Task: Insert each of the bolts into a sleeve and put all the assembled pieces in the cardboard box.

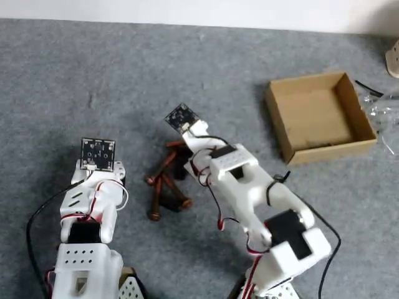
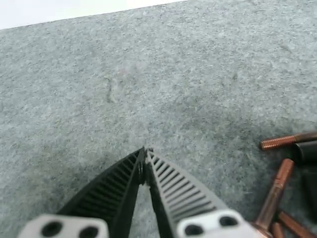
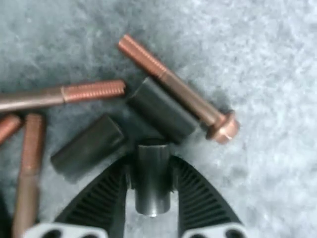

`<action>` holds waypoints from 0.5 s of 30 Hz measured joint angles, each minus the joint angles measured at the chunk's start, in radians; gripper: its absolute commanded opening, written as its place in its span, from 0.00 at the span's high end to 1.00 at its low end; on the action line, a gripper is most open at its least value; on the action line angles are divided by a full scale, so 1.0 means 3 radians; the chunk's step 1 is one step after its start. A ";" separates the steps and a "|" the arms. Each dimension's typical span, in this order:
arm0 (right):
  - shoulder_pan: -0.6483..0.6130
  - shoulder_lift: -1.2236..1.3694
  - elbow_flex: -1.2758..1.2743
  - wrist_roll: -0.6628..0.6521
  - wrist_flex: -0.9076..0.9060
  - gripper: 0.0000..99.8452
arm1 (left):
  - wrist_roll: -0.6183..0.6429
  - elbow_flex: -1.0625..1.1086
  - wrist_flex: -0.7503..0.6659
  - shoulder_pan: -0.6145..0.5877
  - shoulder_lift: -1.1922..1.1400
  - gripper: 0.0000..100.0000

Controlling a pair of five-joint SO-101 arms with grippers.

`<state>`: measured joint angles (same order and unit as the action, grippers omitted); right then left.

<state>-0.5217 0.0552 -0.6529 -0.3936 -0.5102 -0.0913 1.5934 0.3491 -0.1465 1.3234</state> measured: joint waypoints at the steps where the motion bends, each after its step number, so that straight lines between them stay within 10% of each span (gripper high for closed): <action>1: 0.0005 -0.0123 -0.0097 0.0010 0.0000 1.00 | 0.0000 0.0000 0.0000 0.0000 0.0000 1.00; 15: 0.0281 -0.1524 -0.1197 0.0174 0.0194 1.00 | 0.0000 0.0000 0.0000 0.0000 0.0000 1.00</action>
<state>-0.4373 -0.4020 -1.0119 -0.3414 -0.4519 -0.0913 1.5934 0.3491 -0.1465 1.3234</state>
